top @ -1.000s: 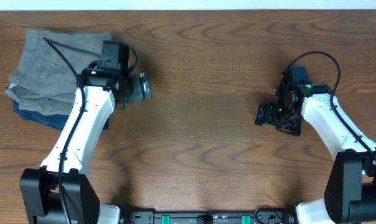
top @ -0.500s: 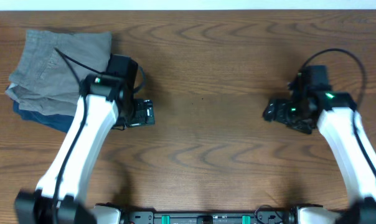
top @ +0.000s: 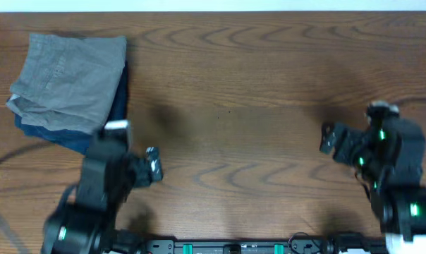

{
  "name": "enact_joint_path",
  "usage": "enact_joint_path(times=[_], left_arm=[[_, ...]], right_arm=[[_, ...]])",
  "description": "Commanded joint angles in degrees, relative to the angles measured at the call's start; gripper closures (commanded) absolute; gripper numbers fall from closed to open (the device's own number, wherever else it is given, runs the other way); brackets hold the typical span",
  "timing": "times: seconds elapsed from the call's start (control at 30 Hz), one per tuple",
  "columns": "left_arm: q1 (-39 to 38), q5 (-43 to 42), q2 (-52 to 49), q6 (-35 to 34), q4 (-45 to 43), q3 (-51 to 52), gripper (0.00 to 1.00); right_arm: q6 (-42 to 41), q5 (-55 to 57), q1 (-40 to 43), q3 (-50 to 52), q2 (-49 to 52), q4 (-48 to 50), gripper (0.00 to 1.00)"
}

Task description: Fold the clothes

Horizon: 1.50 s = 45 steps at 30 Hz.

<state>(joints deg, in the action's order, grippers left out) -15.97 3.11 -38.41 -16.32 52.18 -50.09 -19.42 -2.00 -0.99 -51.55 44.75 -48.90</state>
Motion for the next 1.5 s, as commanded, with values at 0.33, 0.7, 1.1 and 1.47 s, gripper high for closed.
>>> enact_joint_path(times=[0.33, 0.7, 1.1, 1.47], left_arm=[[-0.2, 2.69, 11.08, -0.68, -0.61, 2.51, 0.02], [-0.2, 2.69, 11.08, -0.68, 1.11, 2.51, 0.02], [-0.2, 2.69, 11.08, -0.68, 1.11, 2.51, 0.02], [-0.2, 2.69, 11.08, -0.68, 1.11, 2.51, 0.02]], right_arm=[[0.61, 3.08, 0.17, 5.55, -10.84, -5.6, 0.01], [0.61, 3.06, 0.17, 5.55, -10.84, -7.58, 0.01], [0.98, 3.93, 0.26, 6.91, -13.66, -7.34, 0.01], [7.32, -1.49, 0.17, 26.43, -28.68, 10.97, 0.01]])
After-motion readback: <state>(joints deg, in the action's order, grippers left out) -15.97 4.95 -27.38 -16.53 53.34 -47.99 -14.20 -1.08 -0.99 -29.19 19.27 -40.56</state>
